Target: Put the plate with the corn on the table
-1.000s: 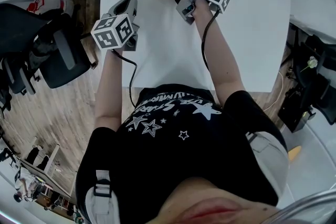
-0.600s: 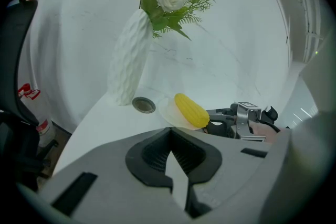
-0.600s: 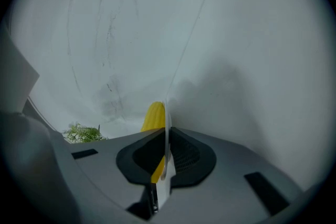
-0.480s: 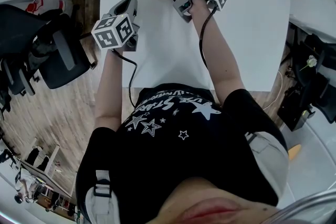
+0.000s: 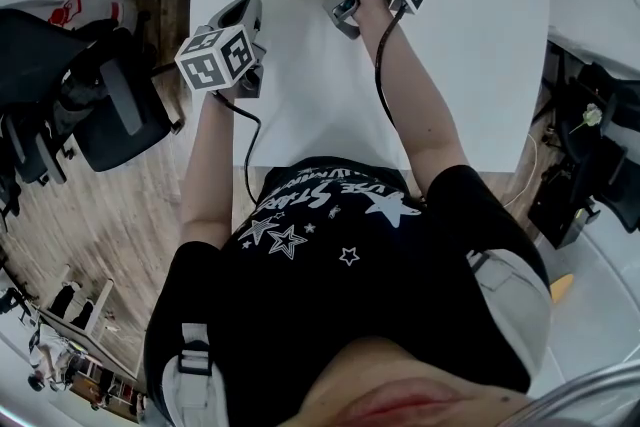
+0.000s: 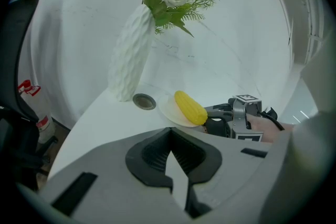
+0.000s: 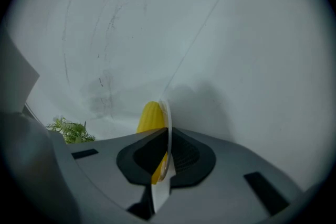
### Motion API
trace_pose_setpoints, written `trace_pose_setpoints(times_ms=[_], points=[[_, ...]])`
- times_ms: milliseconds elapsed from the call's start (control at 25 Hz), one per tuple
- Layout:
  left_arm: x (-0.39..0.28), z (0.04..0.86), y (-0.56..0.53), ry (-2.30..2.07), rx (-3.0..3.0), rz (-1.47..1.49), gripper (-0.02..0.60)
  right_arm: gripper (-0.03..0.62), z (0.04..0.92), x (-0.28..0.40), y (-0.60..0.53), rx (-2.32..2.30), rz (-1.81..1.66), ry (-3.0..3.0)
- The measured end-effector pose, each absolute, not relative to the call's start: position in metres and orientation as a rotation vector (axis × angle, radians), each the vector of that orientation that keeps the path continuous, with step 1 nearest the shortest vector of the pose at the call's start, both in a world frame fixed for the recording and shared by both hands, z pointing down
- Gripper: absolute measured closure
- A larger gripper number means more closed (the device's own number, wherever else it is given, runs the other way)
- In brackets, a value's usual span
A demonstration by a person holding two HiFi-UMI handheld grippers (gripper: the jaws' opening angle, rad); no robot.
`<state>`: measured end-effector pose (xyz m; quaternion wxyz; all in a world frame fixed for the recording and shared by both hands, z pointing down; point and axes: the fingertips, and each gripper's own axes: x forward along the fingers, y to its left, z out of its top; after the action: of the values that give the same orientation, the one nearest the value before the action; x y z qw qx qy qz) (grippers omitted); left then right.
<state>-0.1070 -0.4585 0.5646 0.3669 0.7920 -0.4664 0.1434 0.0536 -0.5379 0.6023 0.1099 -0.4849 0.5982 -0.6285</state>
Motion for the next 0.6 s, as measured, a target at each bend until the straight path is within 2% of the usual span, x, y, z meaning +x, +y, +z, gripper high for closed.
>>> trace_pose_setpoints(times_ms=[360,600], points=[[-0.1077,0.5636,-0.4606,-1.196,2.058,0.390,0.577,0.572,0.6058,0.0487,-0.5394,-1.580,-1.877,1.837],[-0.1070,0.5611,-0.4599,-1.198,2.058,0.386,0.577,0.533,0.6039,0.0471,-0.5337,-1.734,-1.829,2.039]])
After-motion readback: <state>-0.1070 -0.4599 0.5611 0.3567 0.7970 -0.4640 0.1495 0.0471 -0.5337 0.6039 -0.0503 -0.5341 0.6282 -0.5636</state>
